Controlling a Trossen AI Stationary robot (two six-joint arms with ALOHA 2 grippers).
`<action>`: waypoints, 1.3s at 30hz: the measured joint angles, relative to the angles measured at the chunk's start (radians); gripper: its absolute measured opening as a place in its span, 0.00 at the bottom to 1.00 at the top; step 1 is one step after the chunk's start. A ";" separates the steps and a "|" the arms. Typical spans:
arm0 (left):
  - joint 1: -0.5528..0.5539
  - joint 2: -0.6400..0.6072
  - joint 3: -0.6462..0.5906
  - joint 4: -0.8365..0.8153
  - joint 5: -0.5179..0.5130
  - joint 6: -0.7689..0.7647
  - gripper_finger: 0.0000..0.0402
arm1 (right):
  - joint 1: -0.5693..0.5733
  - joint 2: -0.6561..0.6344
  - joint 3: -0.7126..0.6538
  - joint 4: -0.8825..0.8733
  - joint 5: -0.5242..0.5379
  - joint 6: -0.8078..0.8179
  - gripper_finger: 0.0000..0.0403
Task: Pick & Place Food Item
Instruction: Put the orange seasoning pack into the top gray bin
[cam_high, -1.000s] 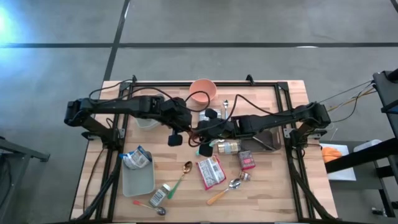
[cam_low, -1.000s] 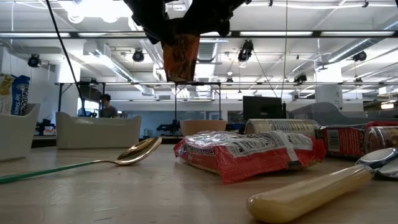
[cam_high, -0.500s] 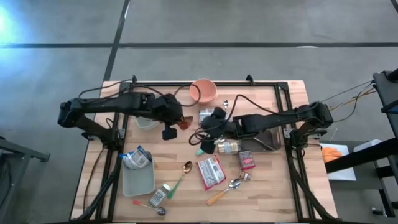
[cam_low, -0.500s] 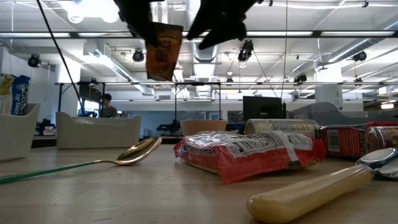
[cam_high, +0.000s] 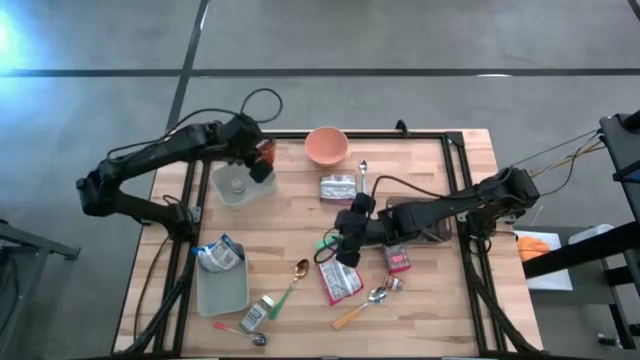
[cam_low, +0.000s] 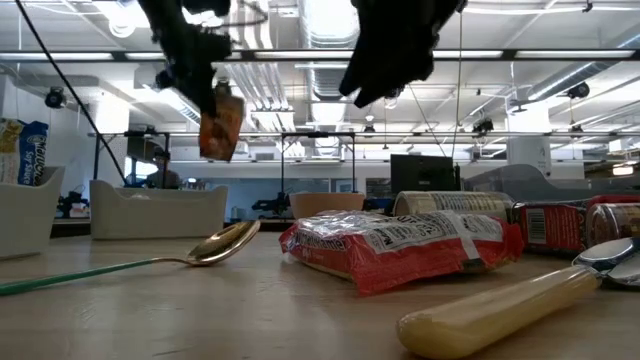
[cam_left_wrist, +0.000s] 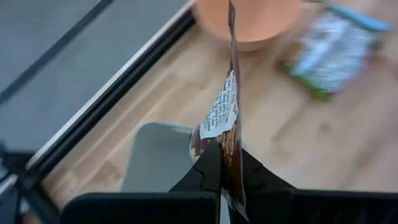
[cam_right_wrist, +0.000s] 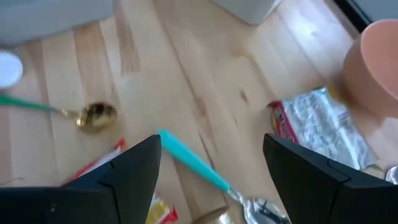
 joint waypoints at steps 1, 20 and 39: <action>0.027 0.000 -0.017 0.011 0.000 0.000 0.00 | 0.006 0.000 -0.011 0.001 0.000 0.002 0.70; 0.103 -0.029 -0.252 0.149 -0.020 -0.060 0.00 | 0.066 0.000 -0.179 0.003 -0.001 0.175 0.70; 0.108 -0.178 -0.330 0.164 -0.057 -0.093 0.00 | 0.065 0.001 -0.191 0.001 -0.001 0.126 0.70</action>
